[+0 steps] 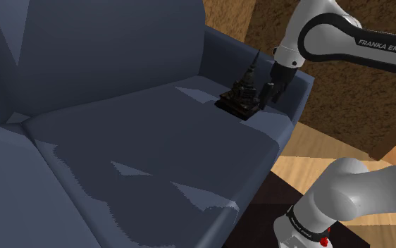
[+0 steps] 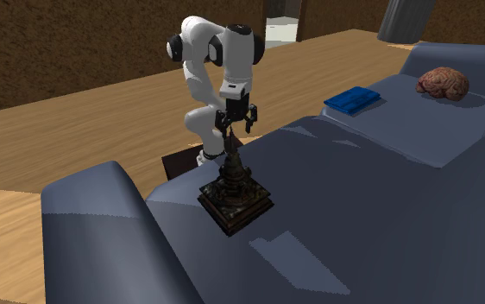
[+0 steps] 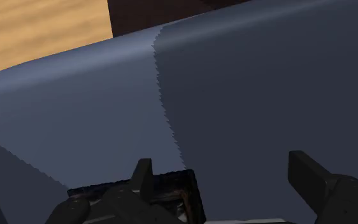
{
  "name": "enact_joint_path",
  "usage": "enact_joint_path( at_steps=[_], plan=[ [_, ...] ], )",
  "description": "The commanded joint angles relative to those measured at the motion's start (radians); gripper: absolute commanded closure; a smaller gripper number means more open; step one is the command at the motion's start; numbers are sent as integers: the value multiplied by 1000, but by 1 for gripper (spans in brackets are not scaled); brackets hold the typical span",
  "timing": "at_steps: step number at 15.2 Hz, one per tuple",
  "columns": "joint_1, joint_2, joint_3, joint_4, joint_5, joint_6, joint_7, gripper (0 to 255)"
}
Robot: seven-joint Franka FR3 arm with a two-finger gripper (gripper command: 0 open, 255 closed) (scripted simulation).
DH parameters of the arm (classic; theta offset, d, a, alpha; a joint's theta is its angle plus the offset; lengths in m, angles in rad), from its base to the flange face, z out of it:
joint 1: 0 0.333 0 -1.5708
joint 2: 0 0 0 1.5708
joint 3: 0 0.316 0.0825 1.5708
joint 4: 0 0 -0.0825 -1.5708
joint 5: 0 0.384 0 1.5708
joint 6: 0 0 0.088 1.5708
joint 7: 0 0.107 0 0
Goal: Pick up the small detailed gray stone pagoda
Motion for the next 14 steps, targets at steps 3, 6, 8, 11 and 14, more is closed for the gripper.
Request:
enact_joint_path(
  at_steps=[3,6,8,11,14],
  plan=[
    [-32,35,32,20,-15,71,93,0],
    [-85,89,79,59,-48,165,235,0],
    [-125,125,112,91,-78,219,331,0],
    [-189,177,160,146,-134,283,480,0],
    [-258,227,210,209,-202,328,633,0]
  ],
)
